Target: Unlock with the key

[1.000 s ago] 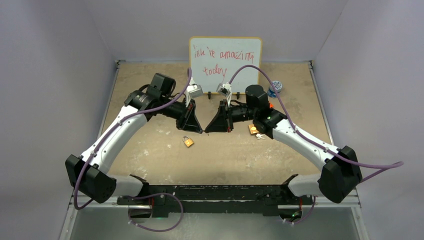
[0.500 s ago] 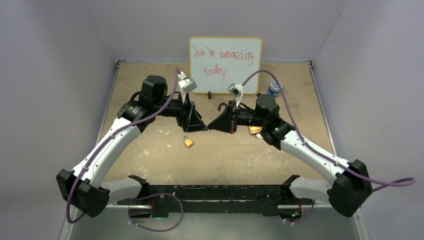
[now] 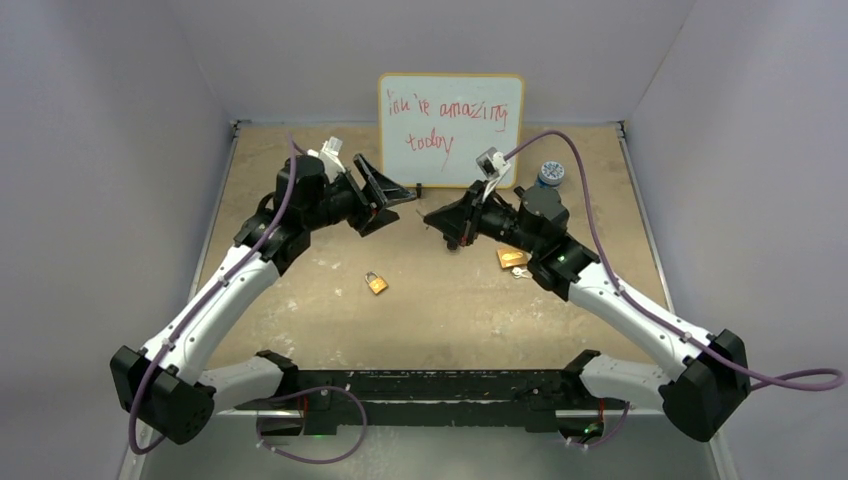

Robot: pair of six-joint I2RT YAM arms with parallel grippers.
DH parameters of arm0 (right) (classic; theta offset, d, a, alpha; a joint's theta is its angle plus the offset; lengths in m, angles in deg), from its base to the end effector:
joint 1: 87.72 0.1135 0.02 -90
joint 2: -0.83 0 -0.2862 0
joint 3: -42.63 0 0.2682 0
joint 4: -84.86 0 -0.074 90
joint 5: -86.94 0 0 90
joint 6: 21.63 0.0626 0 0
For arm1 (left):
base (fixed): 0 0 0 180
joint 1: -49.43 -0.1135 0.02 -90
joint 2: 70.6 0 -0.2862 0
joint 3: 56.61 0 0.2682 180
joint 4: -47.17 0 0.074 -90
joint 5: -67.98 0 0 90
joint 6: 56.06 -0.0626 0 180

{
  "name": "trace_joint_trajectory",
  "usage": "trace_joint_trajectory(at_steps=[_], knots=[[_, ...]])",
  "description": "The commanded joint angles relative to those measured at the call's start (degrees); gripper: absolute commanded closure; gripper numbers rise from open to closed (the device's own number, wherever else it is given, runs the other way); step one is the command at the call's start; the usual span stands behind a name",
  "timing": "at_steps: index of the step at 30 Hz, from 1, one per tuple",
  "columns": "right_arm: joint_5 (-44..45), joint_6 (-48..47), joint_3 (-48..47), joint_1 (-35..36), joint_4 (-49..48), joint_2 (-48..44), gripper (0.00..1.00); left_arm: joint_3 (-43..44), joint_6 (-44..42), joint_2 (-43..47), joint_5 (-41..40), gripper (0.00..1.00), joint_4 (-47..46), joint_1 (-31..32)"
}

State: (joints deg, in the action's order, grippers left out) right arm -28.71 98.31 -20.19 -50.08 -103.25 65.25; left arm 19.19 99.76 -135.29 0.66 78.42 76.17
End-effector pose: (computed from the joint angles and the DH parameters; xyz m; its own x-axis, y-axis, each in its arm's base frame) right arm 0.2163 0.2011 0.3789 -0.3669 0.2852 -0.8855 -0.8170 0.3564 0.4533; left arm 0.2432 -0.1496 0.3785 -0.7996 -0.5397 -0.2634 0.0220 0.4121 -0.9109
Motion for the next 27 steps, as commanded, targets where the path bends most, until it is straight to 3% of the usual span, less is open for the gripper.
trace_joint_trajectory(at_steps=[1,11,18,24,27], knots=[[8.8,-8.8,-5.1,1.4,4.1,0.4,1.0,2.4,13.0,-3.0,-2.6,0.29,3.1,0.0],[20.7,-21.1,-12.8,9.4,11.4,5.1,1.0,4.9,14.4,-5.5,-7.4,0.43,5.0,0.0],[24.7,-24.7,-13.8,11.9,14.2,6.1,1.0,4.7,13.7,-4.8,-10.1,0.38,5.7,0.0],[27.0,-26.3,-15.3,13.0,15.6,8.1,1.0,4.5,13.6,-5.0,-10.0,0.59,6.5,0.0],[27.9,-27.2,-16.8,13.5,17.2,9.7,1.0,4.3,13.3,-5.1,-9.4,0.63,6.5,0.0]])
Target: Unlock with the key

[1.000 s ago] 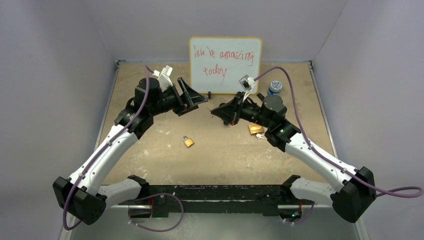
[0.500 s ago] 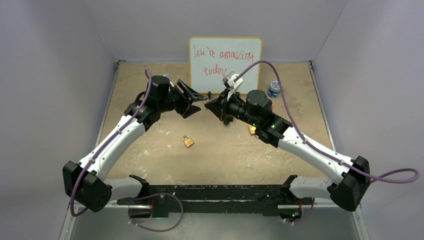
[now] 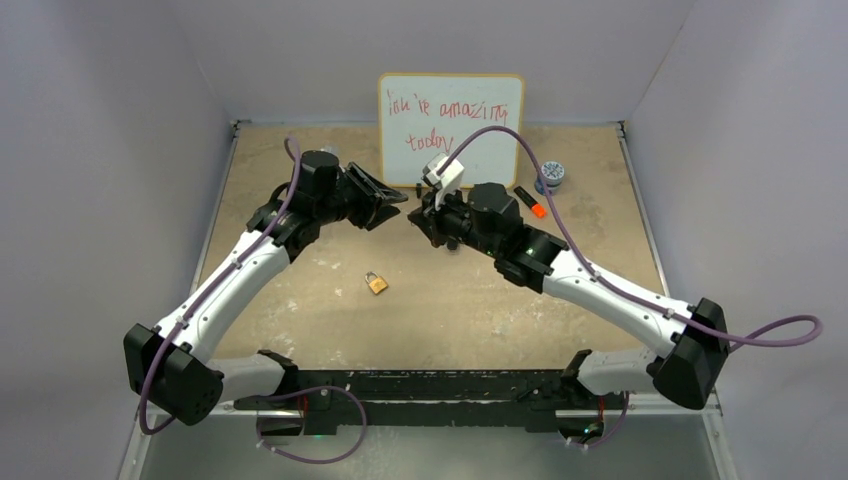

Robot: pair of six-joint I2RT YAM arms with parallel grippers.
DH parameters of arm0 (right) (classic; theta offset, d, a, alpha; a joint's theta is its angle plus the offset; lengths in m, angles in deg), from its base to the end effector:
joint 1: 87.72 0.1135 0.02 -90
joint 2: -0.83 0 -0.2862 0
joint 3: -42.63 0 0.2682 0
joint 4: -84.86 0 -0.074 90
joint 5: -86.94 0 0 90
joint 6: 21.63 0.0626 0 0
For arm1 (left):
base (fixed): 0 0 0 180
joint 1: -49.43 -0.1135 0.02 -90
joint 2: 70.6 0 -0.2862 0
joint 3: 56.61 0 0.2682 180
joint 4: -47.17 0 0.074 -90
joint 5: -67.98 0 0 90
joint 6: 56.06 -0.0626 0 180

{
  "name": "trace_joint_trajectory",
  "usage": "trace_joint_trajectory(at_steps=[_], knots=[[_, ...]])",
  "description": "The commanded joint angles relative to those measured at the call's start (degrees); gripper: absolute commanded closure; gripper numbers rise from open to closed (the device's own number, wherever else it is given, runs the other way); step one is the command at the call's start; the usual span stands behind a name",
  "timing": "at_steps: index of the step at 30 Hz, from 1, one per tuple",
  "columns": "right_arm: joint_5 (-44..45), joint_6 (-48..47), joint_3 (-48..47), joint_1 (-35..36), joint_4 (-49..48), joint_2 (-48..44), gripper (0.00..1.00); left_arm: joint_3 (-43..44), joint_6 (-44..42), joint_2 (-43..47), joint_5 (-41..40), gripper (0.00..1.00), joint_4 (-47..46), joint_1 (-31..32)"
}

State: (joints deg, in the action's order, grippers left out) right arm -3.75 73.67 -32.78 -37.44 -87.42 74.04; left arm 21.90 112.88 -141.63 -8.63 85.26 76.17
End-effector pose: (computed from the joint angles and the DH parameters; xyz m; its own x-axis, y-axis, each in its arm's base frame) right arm 0.2175 0.2630 0.3847 -0.1330 -0.0155 -0.9910 -0.7678 0.6339 0.0931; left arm 0.2694 -0.1520 0.3504 -0.6915 -0.7207 -0.0494 -0.3282 0.3743 -0.8673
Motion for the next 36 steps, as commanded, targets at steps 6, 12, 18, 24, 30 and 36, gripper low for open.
trace_joint_trajectory(at_steps=[6,12,18,24,30,36], knots=[[3.5,-2.7,-5.4,1.0,1.7,2.7,1.0,1.2,-0.4,0.5,1.6,0.64,0.0,0.0],[3.8,-2.8,-6.1,1.3,2.2,4.0,1.0,1.0,-0.7,0.5,2.2,0.78,-0.2,0.0],[4.9,-1.9,-6.9,1.3,2.3,4.8,1.0,1.0,-1.0,-0.5,4.1,0.81,0.2,0.1],[5.0,-0.7,-7.5,1.4,2.7,5.4,1.0,-0.1,-1.1,0.0,3.8,0.98,-0.2,0.1],[1.2,4.0,-5.5,1.3,3.0,4.0,0.74,0.5,-5.8,0.3,3.0,1.0,-3.0,0.1],[-7.7,13.3,-2.7,-1.3,-0.4,-1.2,0.26,0.8,-20.9,2.2,4.2,1.0,-13.6,0.1]])
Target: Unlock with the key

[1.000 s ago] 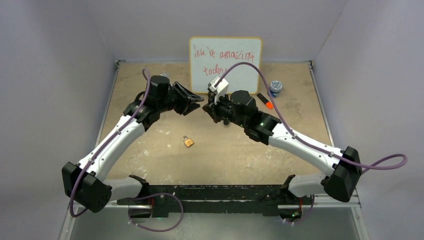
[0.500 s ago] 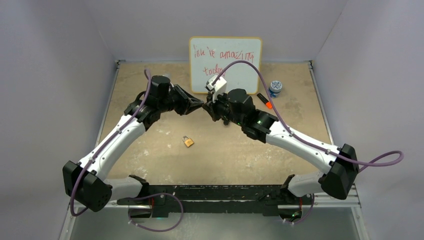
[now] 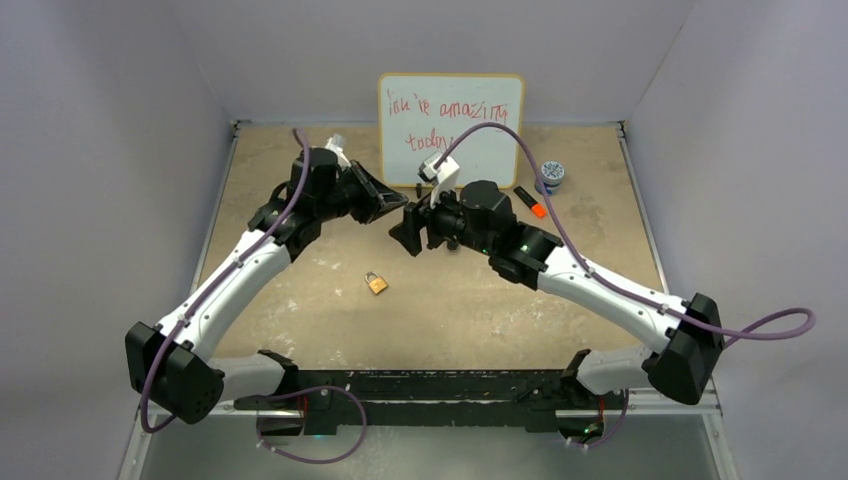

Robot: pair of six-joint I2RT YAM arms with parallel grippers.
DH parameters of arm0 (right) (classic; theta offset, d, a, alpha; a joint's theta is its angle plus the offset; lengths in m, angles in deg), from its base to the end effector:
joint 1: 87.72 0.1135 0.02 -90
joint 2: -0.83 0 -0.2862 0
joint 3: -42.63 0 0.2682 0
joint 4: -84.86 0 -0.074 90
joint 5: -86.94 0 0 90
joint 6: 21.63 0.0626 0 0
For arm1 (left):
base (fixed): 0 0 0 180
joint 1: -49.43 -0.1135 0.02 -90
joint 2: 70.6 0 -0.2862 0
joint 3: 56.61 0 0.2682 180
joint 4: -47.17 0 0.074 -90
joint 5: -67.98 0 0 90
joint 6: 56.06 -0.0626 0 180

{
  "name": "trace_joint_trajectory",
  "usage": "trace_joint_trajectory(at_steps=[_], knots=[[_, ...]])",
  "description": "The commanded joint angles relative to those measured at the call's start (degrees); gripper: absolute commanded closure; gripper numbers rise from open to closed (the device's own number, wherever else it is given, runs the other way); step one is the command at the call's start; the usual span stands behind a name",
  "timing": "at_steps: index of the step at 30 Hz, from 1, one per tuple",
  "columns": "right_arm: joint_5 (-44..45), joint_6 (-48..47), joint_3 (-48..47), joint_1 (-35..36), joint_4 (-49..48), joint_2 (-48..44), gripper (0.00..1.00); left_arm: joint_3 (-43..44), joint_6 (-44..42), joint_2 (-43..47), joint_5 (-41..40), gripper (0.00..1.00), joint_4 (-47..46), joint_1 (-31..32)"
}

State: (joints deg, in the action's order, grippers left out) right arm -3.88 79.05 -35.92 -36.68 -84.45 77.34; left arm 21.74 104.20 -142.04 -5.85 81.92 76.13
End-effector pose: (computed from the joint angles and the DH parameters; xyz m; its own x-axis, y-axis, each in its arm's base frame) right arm 0.2233 0.2776 0.3808 -0.2387 -0.0004 -0.9711 -0.7553 0.6287 0.1853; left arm 0.2725 -0.1566 0.3544 -0.7542 -0.6326 -0.1762 -0.1726 0.4499 -0.8762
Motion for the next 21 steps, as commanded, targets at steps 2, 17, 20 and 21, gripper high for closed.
trace_joint_trajectory(at_steps=[2,17,20,21], knots=[[-12.8,13.3,1.4,-5.4,-6.0,-6.1,0.22,1.0,-19.0,3.9,3.1,1.0,-13.2,0.1],[-40.1,37.2,7.5,-16.1,-33.6,-8.7,0.37,3.1,-39.0,7.5,29.8,1.0,-25.1,0.1],[-43.4,39.3,7.1,-16.1,-37.6,-7.5,0.44,2.7,-36.2,7.4,32.8,1.0,-28.6,0.1],[-43.8,40.4,7.4,-16.1,-39.3,-7.1,0.47,2.3,-35.2,7.4,33.8,1.0,-30.3,0.1]])
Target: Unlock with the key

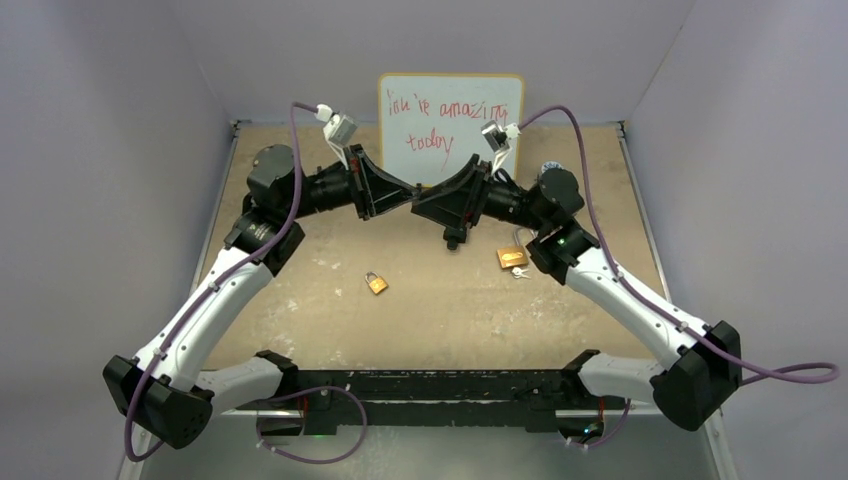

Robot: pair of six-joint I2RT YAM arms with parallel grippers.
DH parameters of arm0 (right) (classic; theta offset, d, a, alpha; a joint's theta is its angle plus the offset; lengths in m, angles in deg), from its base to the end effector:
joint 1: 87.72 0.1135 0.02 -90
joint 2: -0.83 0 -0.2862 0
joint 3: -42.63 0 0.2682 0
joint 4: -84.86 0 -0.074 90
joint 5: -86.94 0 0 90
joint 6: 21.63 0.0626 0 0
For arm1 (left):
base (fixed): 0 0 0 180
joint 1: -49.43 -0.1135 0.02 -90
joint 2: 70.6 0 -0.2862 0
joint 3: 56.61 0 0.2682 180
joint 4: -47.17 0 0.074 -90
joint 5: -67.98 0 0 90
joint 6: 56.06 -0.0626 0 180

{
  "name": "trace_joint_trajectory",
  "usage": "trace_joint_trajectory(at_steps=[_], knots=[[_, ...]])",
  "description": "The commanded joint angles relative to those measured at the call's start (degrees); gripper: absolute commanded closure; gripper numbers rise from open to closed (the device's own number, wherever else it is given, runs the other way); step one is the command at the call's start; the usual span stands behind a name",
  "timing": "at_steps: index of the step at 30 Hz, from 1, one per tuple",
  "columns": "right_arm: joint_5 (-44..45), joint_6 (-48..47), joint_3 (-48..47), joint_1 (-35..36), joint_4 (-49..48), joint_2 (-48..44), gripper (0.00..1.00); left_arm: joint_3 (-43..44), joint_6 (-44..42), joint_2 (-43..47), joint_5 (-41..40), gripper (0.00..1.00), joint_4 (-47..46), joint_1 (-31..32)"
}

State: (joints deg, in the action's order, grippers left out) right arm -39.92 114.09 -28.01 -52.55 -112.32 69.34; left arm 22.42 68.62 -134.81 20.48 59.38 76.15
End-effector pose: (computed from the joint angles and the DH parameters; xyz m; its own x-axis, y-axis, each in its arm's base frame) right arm 0.2238 0.2037 0.4308 -0.4725 0.3678 -0.8009 -0.8384 0.0926 0.5372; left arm 0.2264 -0.1613 0.4453 -0.4982 -0.2189 -0.8390 0.7915 0.2804 -0.5431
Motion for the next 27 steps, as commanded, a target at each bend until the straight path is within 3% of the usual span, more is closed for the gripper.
trace_joint_trajectory(at_steps=[1,5,13,22,27], knots=[[-8.2,6.1,-0.5,-0.3,-12.8,1.2,0.51,1.2,1.4,0.2,7.9,1.0,-9.6,0.1],[-9.0,7.5,-1.0,-0.2,-14.2,2.2,0.74,0.3,2.2,0.4,8.0,1.0,-11.0,0.1],[-7.7,7.9,-0.4,-0.3,-14.9,1.8,0.98,-0.4,2.8,0.7,8.5,1.0,-12.5,0.1],[-6.8,5.9,2.1,-0.2,-14.7,0.6,1.0,-0.4,3.5,1.3,7.7,1.0,-12.7,0.1],[-5.4,4.7,3.2,-0.3,-12.1,-0.1,1.0,0.5,1.9,2.0,0.3,0.45,-5.2,0.1]])
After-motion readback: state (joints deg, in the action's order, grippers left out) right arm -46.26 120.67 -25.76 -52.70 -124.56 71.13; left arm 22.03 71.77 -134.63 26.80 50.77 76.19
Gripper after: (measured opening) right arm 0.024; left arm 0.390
